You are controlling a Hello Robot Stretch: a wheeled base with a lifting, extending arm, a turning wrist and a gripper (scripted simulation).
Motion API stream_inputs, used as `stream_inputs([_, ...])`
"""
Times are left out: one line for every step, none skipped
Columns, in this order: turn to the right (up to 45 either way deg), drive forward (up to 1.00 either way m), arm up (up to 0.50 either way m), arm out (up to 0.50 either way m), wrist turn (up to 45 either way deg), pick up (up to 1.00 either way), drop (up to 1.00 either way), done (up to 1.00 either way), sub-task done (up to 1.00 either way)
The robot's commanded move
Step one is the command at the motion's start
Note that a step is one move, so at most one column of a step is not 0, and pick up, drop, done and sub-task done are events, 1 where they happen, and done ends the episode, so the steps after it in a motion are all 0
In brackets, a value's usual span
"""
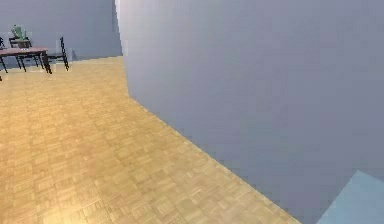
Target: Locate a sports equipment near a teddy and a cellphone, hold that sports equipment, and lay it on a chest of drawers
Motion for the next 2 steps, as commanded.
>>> stream_inputs([0.0,0.00,0.10,0.00,0.0,0.00,0.00,0.00,0.00])
stream_inputs([0.0,0.00,0.00,-0.08,0.0,0.00,0.00,0.00,0.00])
